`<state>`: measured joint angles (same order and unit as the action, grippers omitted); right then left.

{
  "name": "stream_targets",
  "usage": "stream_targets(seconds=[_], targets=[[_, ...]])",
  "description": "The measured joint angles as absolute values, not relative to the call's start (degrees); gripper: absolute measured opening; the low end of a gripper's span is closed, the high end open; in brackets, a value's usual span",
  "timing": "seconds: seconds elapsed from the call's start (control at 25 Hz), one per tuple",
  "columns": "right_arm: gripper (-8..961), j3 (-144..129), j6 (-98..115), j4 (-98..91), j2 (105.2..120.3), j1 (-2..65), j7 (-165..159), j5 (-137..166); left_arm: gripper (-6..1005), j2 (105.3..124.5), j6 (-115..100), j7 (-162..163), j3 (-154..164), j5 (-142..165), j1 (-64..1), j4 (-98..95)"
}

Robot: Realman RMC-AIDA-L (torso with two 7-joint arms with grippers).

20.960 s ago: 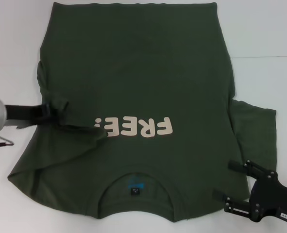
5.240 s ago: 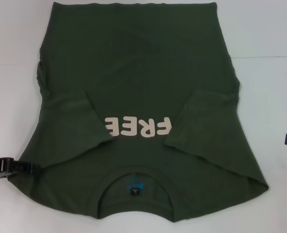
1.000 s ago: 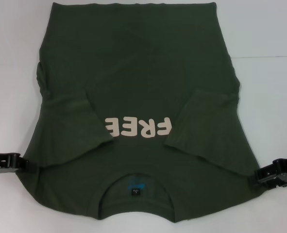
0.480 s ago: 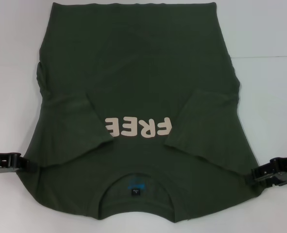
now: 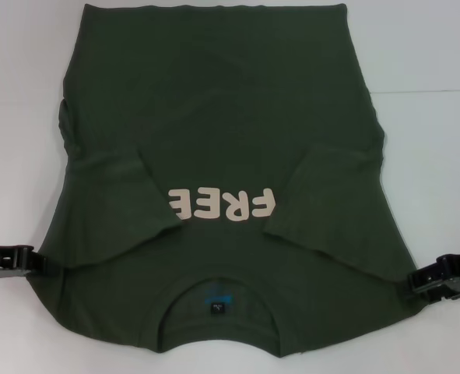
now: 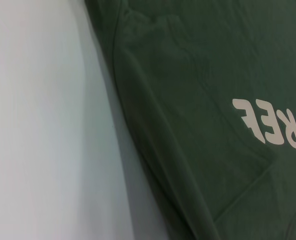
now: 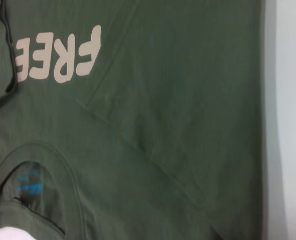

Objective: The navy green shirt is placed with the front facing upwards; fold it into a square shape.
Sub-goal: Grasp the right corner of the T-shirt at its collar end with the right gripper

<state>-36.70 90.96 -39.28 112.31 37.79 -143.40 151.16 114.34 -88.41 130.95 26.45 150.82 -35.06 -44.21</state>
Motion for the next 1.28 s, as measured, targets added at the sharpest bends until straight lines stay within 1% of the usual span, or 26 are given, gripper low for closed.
stream_targets(seconds=[0.28, 0.68, 0.88, 1.16, 1.28], targets=[[644, -37.2, 90.8, -39.3, 112.79, 37.7, -143.4, 151.2, 49, 114.33, -88.5, 131.0, 26.5, 150.3, -35.1, -44.3], [644, -36.5, 90.8, -38.3, 112.84, 37.8, -143.0, 150.5, 51, 114.25, -88.6, 131.0, 26.5, 150.1, -35.2, -44.2], [644, -36.3, 90.8, -37.6, 112.73, 37.8, -142.7, 148.8, 52, 114.25, -88.6, 131.0, 26.5, 150.1, -35.2, -44.3], [643, -36.7, 90.3, -35.8, 112.14, 37.8, -142.2, 147.7, 54, 114.25, -88.6, 130.9, 26.5, 150.1, -35.2, -44.3], [624, -36.8, 90.2, -35.8, 112.13, 37.8, -142.2, 147.7, 55, 114.25, -88.6, 131.0, 26.5, 150.1, -35.2, -44.3]])
